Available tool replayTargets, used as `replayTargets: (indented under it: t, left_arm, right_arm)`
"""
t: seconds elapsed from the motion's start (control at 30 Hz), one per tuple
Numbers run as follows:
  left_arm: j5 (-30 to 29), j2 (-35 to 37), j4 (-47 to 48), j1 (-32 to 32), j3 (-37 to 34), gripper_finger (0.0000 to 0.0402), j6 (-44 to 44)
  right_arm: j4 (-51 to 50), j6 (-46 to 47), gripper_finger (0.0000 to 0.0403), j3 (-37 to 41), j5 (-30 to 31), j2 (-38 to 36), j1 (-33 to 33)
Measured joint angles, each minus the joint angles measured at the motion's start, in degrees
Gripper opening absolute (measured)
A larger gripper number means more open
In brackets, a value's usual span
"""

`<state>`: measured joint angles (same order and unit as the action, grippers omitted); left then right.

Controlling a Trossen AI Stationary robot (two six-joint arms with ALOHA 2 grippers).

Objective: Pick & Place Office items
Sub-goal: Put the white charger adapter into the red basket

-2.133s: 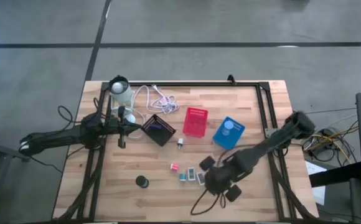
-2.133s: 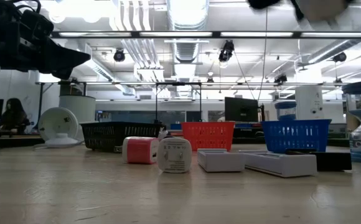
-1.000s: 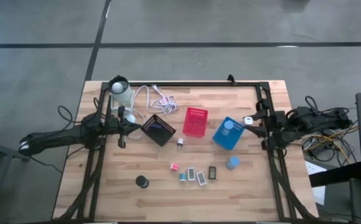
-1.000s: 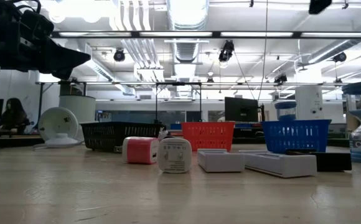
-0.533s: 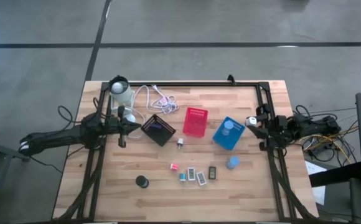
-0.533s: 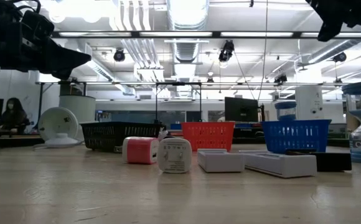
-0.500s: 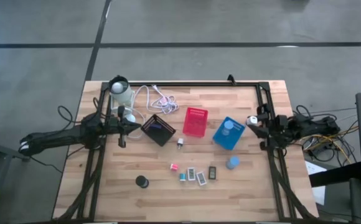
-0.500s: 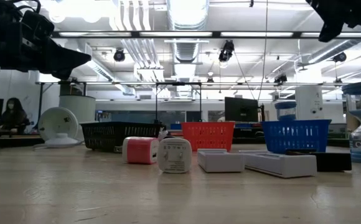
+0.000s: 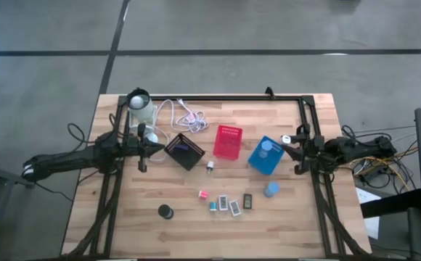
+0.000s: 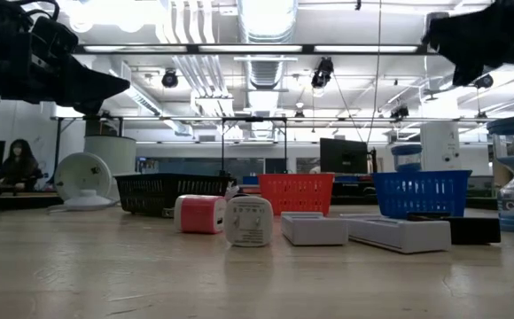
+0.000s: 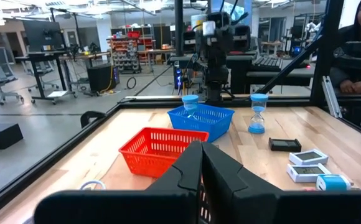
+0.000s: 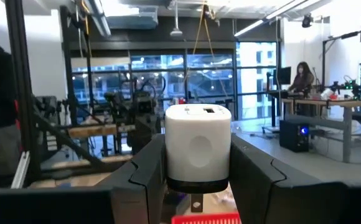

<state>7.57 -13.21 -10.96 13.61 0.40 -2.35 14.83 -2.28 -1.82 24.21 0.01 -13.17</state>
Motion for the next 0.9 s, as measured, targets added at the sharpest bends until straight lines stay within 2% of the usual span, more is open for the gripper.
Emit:
replayTargets:
  t: [0.9]
  left_arm:
    - [0.02,0.0,-0.07,-0.02,0.0,0.0016,-0.26]
  right_arm:
    - [0.85,-0.26,0.0131,1.33,-0.02,0.04,-0.04]
